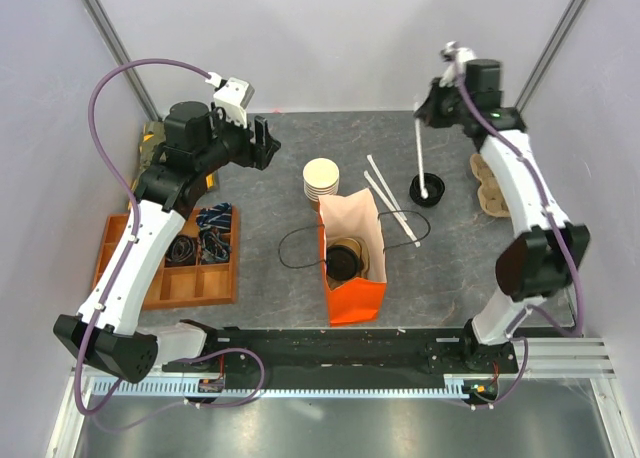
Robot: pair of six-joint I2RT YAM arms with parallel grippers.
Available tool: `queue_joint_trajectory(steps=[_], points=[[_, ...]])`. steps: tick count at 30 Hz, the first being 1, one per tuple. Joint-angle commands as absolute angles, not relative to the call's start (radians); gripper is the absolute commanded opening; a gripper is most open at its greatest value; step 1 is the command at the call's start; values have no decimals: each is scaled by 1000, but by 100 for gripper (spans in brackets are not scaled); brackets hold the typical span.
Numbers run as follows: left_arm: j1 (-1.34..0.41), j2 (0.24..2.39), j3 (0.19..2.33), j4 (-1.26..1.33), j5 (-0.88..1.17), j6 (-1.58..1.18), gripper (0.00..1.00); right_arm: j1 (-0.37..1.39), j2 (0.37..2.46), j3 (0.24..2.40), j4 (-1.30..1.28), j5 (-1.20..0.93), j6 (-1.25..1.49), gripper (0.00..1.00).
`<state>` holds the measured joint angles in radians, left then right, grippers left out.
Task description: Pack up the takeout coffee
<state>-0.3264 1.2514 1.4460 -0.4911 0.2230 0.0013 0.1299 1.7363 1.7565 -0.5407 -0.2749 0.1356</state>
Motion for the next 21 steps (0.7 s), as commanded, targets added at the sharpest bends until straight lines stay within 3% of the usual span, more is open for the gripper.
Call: queue_joint_trajectory(steps=[1,6,10,21], points=[[-321,1259,1444,-425,262,9,74,77,1547,1793,-338,-356,221,0],[-321,1278,1437,-396,279,-21,74,115,1407,1743,-126,-488,463,0],[-321,1282,1439,-385,288,-11,75,272,1330,1672,-94,-515,532,0],[-313,1215,1358,-348,298,-11,75,603,1163,1349,-124,-471,419,0]])
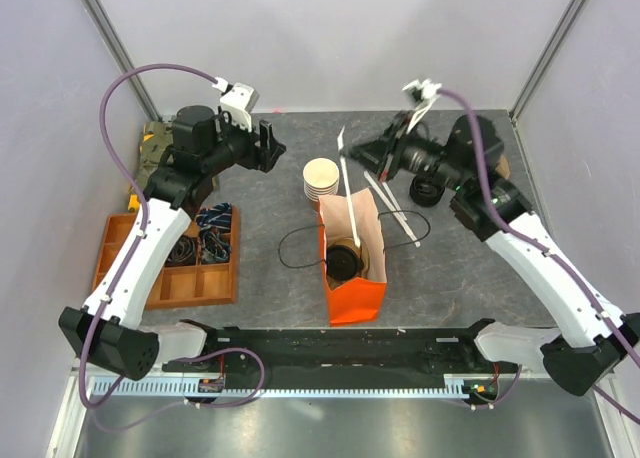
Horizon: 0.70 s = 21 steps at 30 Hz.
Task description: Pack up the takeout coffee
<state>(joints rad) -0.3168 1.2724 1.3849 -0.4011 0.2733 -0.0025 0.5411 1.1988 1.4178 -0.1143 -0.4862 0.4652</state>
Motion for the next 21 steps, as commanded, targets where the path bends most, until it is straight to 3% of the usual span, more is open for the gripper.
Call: queue_joint_trajectory(steps=[1,5,9,15,17,18,21], points=[[-311,1206,1342,-348,299,-12,75,610,1157,1329,-126,-466,413,0],[-311,1178,1312,-339,301,-18,75,638,1099,1188,-115,-446,397,0],[-311,1151,1286,-339,293,-26,75,676,1059,1126,-140,-440,361,13],[-313,1138,1282,-385,307,-28,76,686,1016,1104,-169,-400,313,71],[-311,1146,1307,-412,305,-28,78,686,1008,1123,-172,-362,296,78],[-311,1150,1319,-428,307,-26,79,686,1008,1132,-170,-342,287,88],[-311,1181,1379,-498,311,-18,89,684,1020,1183,-176,-247,256,98]])
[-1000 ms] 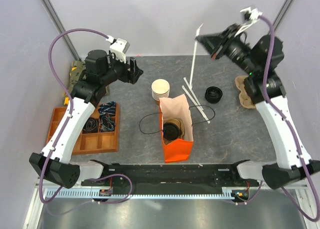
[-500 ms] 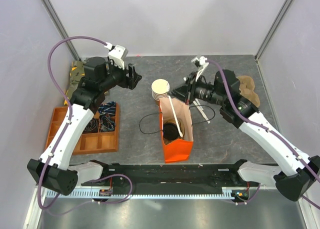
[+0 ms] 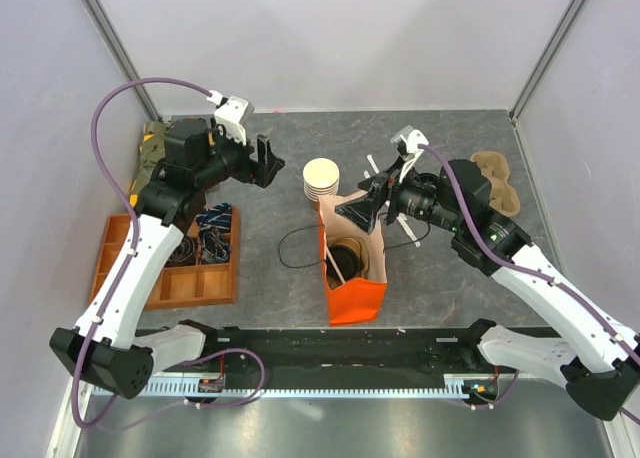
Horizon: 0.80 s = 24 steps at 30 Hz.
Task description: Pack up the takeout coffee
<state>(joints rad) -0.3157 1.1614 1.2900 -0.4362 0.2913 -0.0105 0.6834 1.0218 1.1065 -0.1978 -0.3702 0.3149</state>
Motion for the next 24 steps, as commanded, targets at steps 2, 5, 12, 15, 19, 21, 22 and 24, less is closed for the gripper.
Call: queue_joint_trajectory(steps=[2,5,12,15,19,21,22,24], points=[[-311,1222,1443,-563,318,-23,97,680,1041,1230,-179,-194,239,98],[-307,1285,1541,-643,321,-31,100,647,1083,1293,-181,-141,215,98],[-252,1437,1776,-750,409,-44,100,367,1245,1487,-256,-244,244,98],[-184,1540,1895,-827,494,-84,100,253,1333,1573,-325,-276,245,98],[-50,1624,1959,-848,593,-172,100,112,1437,1626,-400,-322,233,98],[-22,1672,1977,-888,589,-161,100,37,1475,1628,-448,-345,192,98],[-11,1687,1988,-908,569,-134,100,6,1483,1623,-462,-336,169,98],[-5,1716,2014,-955,517,-108,100,-37,1482,1574,-471,-322,125,98]])
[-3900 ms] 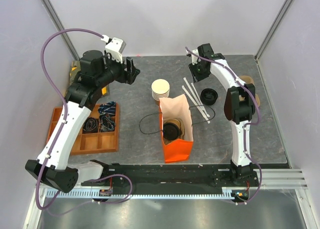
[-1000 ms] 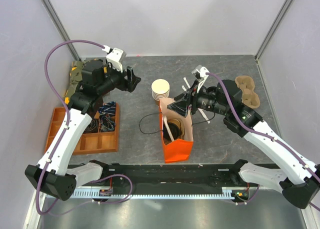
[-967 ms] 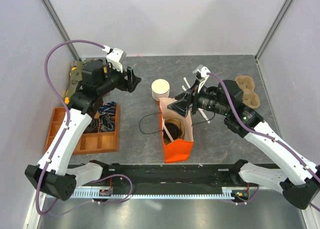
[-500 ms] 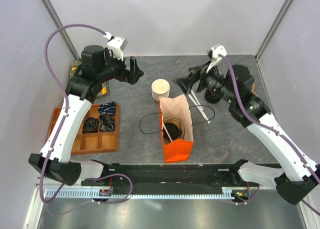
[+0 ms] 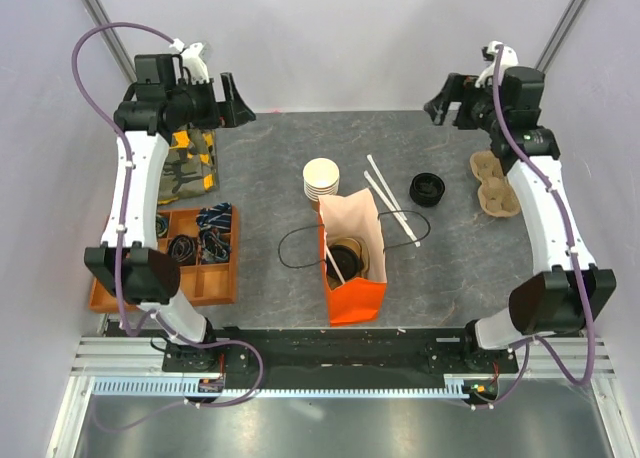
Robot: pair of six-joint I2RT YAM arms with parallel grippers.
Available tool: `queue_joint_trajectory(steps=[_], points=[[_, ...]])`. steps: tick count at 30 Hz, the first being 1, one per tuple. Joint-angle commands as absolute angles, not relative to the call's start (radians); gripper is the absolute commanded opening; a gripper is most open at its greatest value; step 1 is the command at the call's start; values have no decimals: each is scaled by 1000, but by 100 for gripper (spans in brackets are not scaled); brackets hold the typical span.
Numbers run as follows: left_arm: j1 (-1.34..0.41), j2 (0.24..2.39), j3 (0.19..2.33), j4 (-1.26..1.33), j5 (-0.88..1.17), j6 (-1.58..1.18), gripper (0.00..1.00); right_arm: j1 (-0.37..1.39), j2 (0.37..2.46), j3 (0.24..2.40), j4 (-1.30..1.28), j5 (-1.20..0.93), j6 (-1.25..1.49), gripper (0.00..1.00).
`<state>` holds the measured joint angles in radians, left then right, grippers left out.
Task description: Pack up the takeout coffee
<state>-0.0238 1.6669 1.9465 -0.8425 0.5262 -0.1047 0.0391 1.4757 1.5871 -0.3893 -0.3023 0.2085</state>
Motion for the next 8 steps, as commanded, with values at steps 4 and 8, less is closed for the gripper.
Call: queue_joint_trajectory(steps=[4,8], points=[[-3,1756,2014,-965,485,-75,100,-109,1482,1496,-468,-308,83,98],[24,1779,2064,-959,448,-69,100,-152,1503,1506,-469,-322,92,98]])
